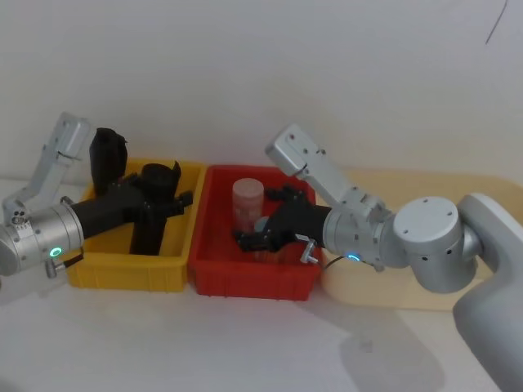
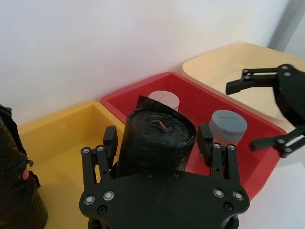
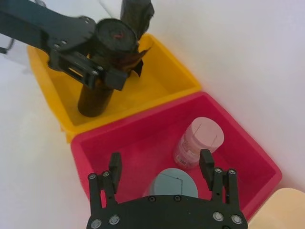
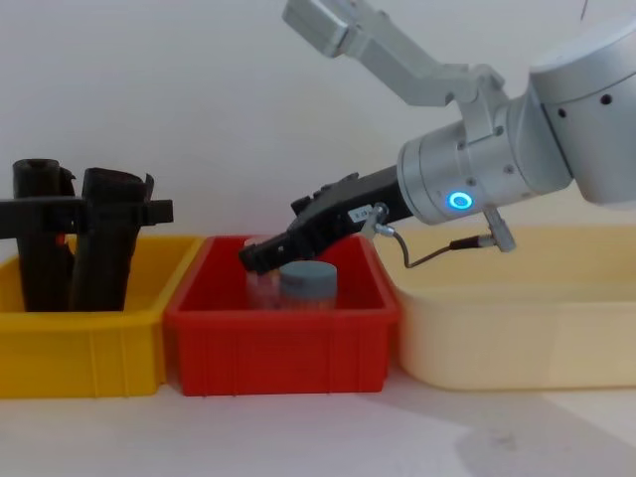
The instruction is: Pick up the garbage bag with the one hand and transfer it to the other hand.
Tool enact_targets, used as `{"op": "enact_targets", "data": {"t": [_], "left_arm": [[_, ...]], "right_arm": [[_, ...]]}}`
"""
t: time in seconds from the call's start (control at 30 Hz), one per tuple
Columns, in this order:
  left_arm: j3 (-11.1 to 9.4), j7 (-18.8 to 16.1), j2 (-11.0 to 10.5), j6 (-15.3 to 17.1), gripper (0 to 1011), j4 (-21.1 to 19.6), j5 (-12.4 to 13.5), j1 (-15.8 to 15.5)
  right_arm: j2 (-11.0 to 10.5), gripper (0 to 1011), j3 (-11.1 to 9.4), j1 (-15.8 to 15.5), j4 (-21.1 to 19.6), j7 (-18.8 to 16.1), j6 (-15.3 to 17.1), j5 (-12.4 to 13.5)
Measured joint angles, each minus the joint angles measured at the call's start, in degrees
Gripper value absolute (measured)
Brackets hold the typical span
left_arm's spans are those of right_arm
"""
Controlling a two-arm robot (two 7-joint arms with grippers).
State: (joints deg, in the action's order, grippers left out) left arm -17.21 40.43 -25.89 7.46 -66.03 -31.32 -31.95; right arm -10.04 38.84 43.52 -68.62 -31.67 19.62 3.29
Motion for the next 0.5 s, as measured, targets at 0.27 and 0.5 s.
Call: {"op": "enact_targets", "data": {"t": [0.27,0.5], "left_arm": [[0.0,0.01,0.0,0.0,1001,0.01,0.0,-0.02],[0.0,0.01,0.0,-0.01,1001,0.01,0.0,-0.02]], "right_arm": [[1.39,1000,0.5,2.26,4.79,-0.68,0.38,-0.88],[1.99,1000,0.66,3.74,7.44,-1.75,1.06,-1.28]]}}
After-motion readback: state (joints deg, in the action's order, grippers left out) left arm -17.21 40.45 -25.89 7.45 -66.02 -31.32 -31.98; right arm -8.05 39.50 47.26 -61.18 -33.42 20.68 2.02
